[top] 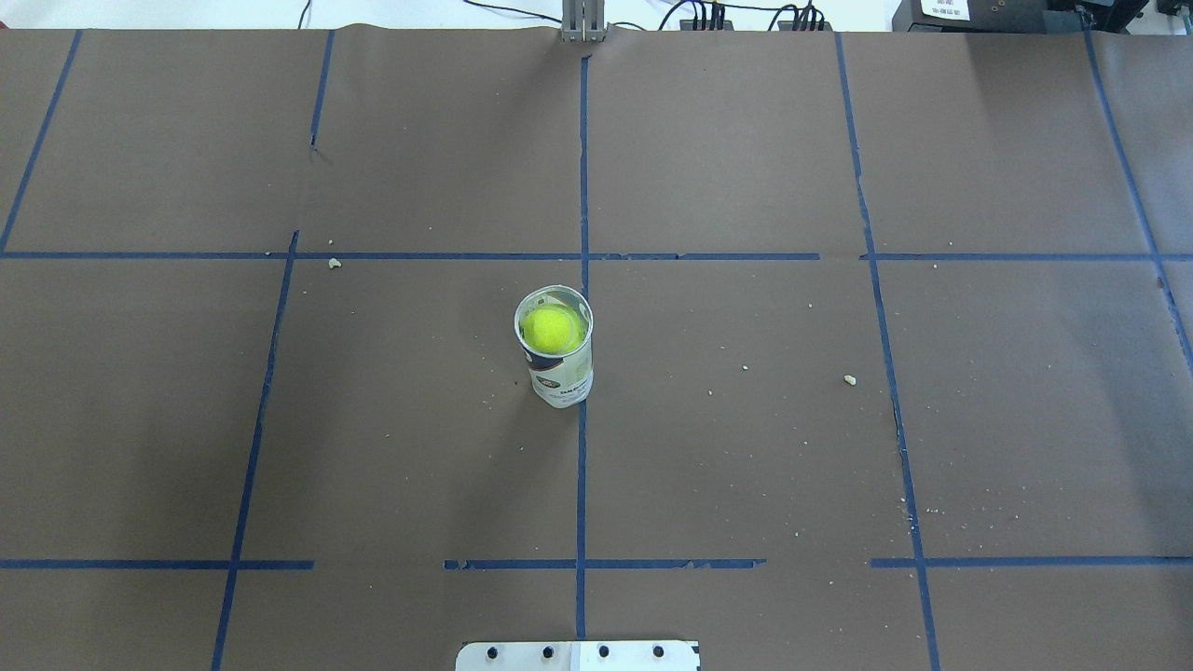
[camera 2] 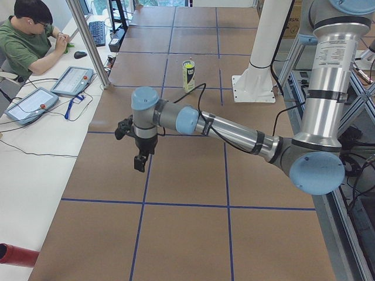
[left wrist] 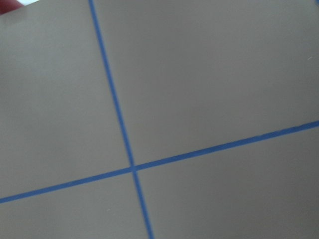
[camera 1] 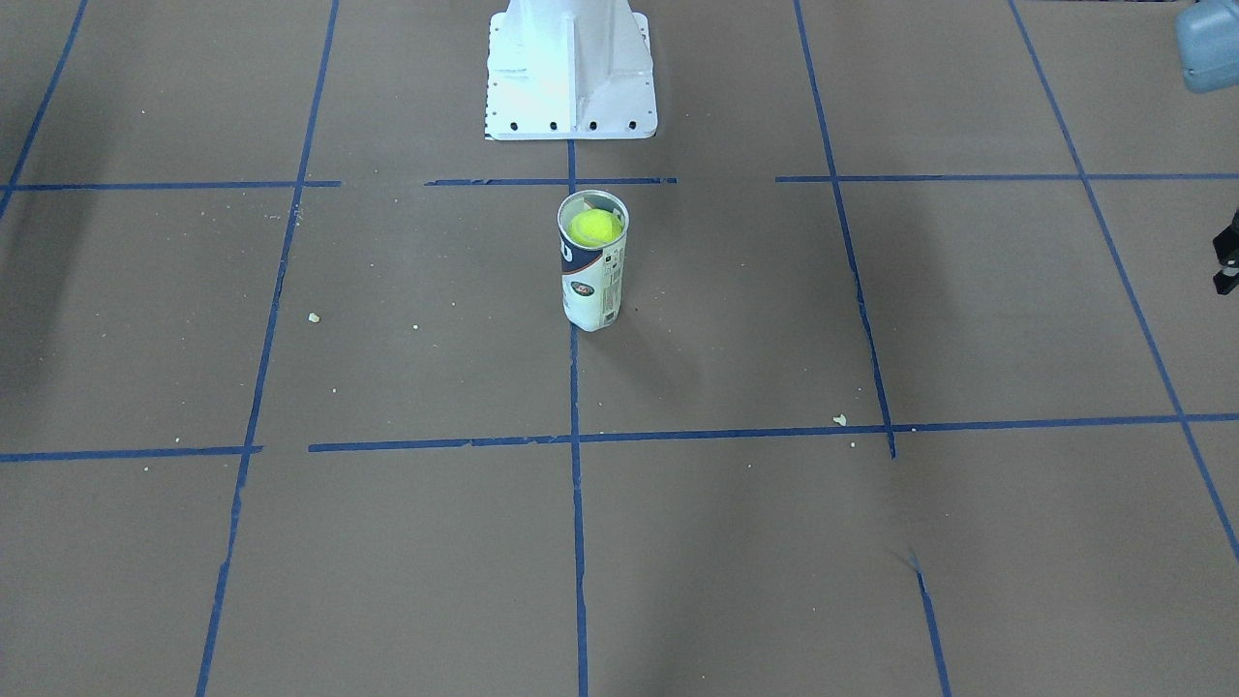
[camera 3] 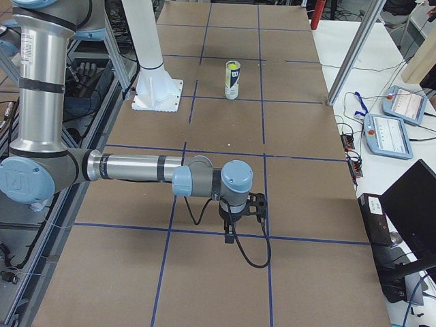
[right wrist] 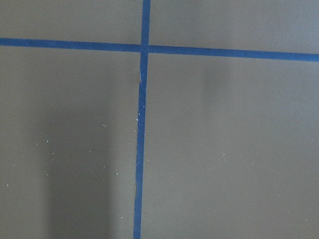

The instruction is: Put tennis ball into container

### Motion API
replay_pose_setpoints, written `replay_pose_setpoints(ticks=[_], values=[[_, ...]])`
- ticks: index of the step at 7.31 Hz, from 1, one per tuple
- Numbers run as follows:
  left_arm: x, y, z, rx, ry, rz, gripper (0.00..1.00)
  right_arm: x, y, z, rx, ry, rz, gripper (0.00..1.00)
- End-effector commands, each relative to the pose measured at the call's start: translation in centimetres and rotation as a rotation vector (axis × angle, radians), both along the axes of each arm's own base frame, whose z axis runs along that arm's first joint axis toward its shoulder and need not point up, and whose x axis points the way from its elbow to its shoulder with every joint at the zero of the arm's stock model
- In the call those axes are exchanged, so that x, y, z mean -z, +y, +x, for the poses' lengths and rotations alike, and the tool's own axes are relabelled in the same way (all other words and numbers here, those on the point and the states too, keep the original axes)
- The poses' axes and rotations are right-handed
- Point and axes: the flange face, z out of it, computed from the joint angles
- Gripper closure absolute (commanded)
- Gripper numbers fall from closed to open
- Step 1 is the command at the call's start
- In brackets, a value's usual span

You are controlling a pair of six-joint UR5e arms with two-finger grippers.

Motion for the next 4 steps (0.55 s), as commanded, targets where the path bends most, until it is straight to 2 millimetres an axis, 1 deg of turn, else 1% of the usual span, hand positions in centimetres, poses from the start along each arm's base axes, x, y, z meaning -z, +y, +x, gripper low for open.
replay_pose_setpoints(ticks=[1, 2, 3, 4], values=[[-5.2, 2.1, -2.5, 0.031, 0.001, -0.082, 0.0, 0.0, 0.0, 0.0, 0.0, 0.0, 0.001, 0.0], [-5.7, 2.4, -2.6, 0.028, 0.004, -0.092, 0.0, -0.1, 0.0, 0.0, 0.0, 0.0, -0.002, 0.0], [-5.6, 2.9, -2.6, 0.031, 0.035, -0.089, 0.0, 0.0, 0.0, 0.0, 0.0, 0.0, -0.001, 0.0], [-6.7, 4.3, -2.0, 0.033, 0.123, -0.134, 0.0, 0.0, 0.0, 0.0, 0.0, 0.0, -0.001, 0.0]])
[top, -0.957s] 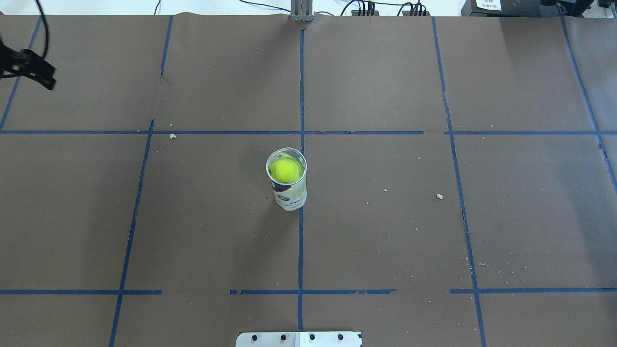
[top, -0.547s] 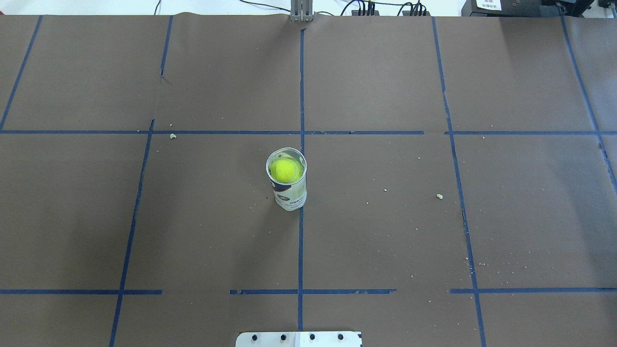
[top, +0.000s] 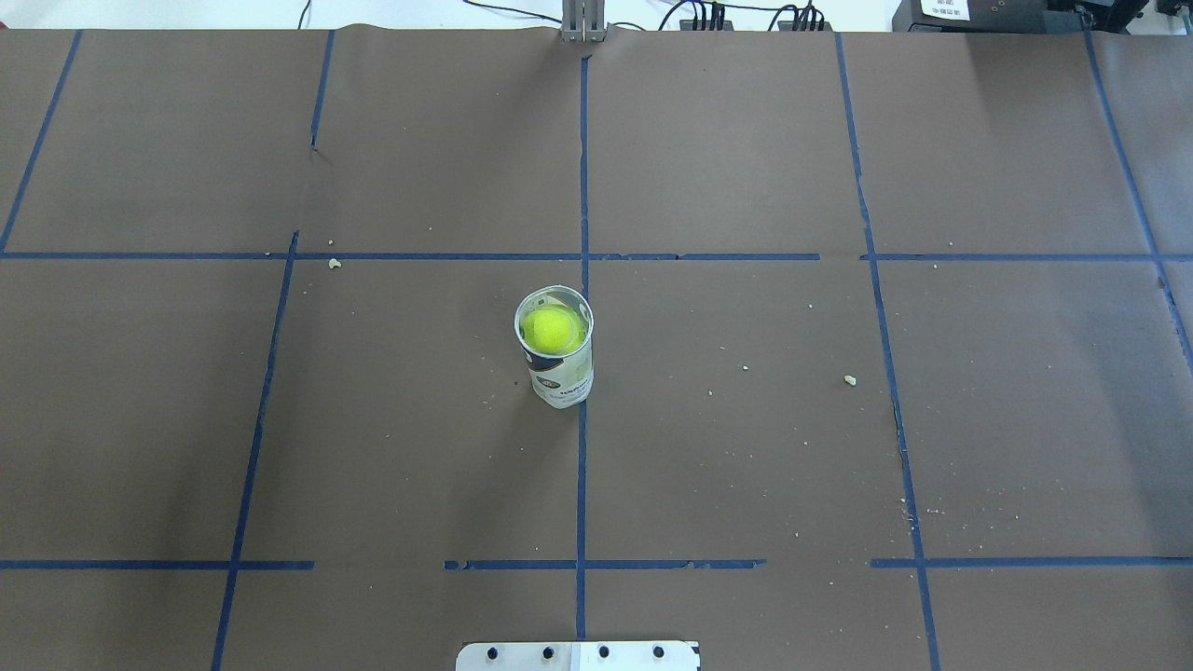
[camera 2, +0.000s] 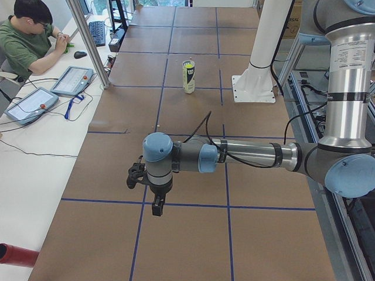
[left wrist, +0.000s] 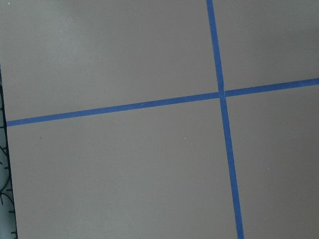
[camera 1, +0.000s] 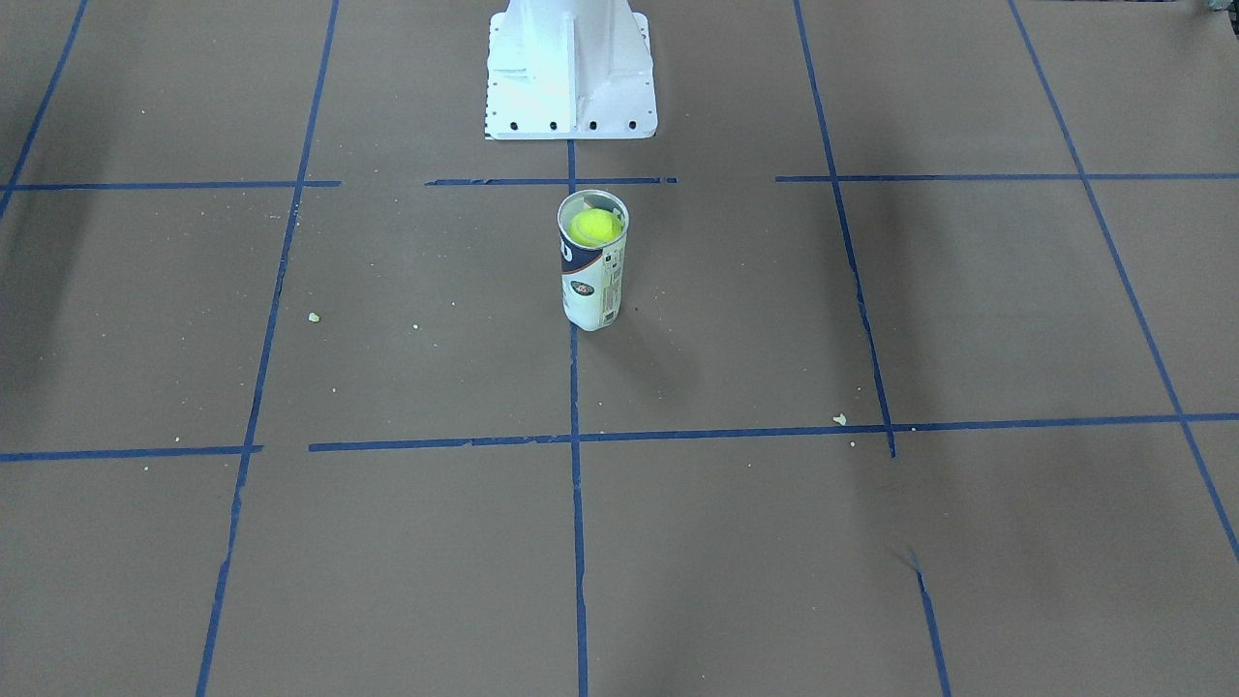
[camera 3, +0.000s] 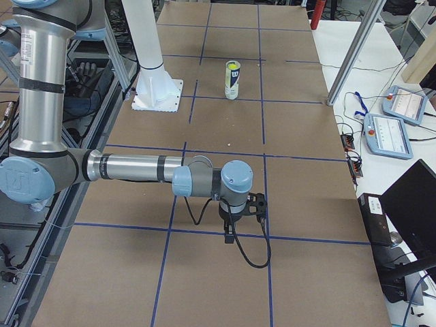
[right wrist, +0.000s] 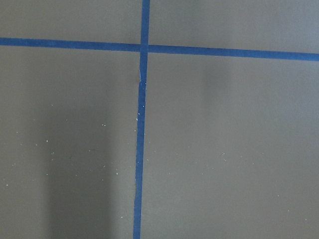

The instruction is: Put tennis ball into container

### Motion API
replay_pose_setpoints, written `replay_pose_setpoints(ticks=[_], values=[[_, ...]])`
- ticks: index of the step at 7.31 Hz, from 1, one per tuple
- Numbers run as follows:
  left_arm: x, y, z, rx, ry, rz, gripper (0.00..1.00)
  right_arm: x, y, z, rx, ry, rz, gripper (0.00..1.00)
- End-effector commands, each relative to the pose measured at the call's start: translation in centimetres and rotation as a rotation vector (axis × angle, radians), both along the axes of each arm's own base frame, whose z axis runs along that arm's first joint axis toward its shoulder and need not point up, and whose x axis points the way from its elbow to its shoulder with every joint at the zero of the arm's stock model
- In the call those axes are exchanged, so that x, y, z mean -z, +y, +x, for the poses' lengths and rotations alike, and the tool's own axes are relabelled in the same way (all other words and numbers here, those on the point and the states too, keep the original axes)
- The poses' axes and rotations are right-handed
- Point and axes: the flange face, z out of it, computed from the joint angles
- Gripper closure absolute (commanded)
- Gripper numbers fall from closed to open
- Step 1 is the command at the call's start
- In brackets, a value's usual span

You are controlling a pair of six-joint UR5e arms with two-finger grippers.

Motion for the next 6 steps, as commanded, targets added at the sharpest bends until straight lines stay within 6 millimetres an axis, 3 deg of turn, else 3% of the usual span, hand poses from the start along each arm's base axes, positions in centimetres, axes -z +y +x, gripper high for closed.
replay_pose_setpoints(ticks=[1, 3, 6], values=[[-0.4, 1.1, 0.6, 0.005, 0.107, -0.027, 0.0, 0.1, -0.1, 0.0, 0.0, 0.0, 0.002, 0.0], [-0.1, 0.9, 0.6, 0.004, 0.092, -0.015, 0.0, 0.0, 0.0, 0.0, 0.0, 0.0, 0.0, 0.0], [1.9, 0.5, 0.5, 0.004, 0.092, 0.025, 0.0, 0.1, -0.1, 0.0, 0.0, 0.0, 0.002, 0.0]])
